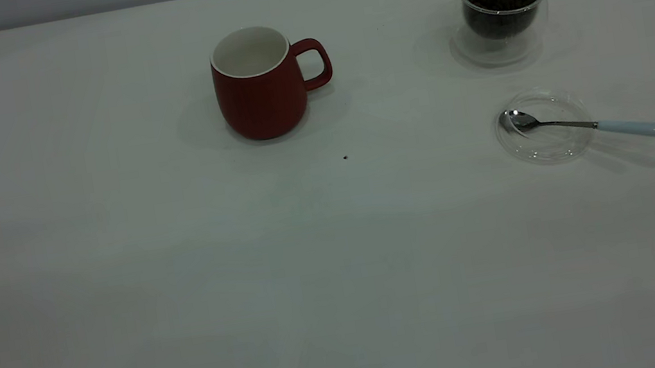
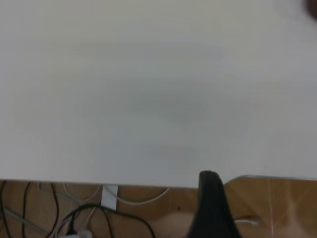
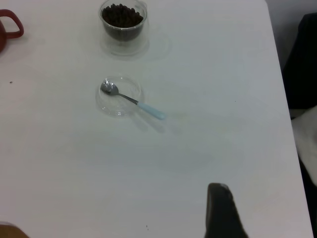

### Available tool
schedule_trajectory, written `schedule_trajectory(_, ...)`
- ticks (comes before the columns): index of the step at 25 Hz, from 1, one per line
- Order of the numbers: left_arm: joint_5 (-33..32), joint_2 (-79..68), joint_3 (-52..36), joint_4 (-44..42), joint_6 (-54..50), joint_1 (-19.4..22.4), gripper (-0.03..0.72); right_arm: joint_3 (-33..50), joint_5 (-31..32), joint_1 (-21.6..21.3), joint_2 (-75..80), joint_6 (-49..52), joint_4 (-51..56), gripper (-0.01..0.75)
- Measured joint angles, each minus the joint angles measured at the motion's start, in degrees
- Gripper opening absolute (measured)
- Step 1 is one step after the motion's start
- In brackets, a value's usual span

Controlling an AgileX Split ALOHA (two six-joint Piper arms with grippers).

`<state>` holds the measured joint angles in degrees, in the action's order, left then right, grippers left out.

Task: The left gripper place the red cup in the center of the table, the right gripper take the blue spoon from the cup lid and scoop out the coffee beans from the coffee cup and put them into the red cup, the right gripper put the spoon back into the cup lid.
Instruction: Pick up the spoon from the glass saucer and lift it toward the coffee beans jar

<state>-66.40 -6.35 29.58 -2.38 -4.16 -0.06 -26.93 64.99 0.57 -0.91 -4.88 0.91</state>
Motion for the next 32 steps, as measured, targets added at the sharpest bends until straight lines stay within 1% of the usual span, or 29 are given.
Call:
schedule_trajectory(6,1.0,0.1,-1.0,0.0,3.8,1.0,0.587,0.0,0.0,0.0,0.0,0.0,0.0,0.478)
schedule_trajectory(15,1.4,7.2,-1.8,0.0,3.8,1.0,0.587,0.0,0.0,0.0,0.0,0.0,0.0,0.478)
schedule_trajectory(32,1.4,7.5,-1.8,0.0,3.8,1.0,0.587,0.0,0.0,0.0,0.0,0.0,0.0,0.473)
